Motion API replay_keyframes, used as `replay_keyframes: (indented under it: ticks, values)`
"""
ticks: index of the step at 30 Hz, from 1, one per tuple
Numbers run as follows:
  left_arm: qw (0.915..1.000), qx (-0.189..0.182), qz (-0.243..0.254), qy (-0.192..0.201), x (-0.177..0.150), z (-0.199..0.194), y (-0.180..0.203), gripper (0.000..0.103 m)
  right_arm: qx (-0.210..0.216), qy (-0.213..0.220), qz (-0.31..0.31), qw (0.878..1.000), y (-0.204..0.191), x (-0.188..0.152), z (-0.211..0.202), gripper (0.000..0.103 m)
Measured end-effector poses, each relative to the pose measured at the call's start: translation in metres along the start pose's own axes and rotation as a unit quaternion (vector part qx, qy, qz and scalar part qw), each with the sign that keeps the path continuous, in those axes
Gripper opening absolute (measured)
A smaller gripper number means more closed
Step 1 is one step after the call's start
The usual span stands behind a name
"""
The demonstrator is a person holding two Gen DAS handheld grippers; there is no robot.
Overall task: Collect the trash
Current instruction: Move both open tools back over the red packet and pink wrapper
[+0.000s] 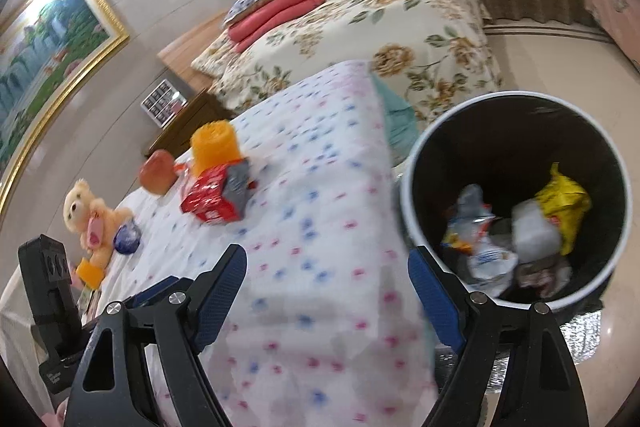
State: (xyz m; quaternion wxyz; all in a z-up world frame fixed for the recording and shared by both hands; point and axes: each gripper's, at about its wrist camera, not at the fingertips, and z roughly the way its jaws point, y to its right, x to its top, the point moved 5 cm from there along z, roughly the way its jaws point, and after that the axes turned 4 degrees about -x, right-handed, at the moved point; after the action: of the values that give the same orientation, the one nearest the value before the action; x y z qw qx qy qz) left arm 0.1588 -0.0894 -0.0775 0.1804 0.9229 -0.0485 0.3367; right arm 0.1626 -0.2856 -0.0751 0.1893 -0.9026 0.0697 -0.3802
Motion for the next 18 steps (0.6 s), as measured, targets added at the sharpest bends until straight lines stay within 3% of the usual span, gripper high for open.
replay_keyframes:
  ticks: [8,18]
  values:
    - [0.9992,0.026,-0.030,0.005,-0.005,-0.010,-0.043,0.058,0.017,-0.012,-0.025,0.999,-0.032,-0.004,0.014,0.085]
    - [0.9984,0.033,-0.043,0.011,0.001,-0.013,-0.061,0.058,0.026,-0.025,-0.046,0.998,-0.055,-0.004,0.033,0.085]
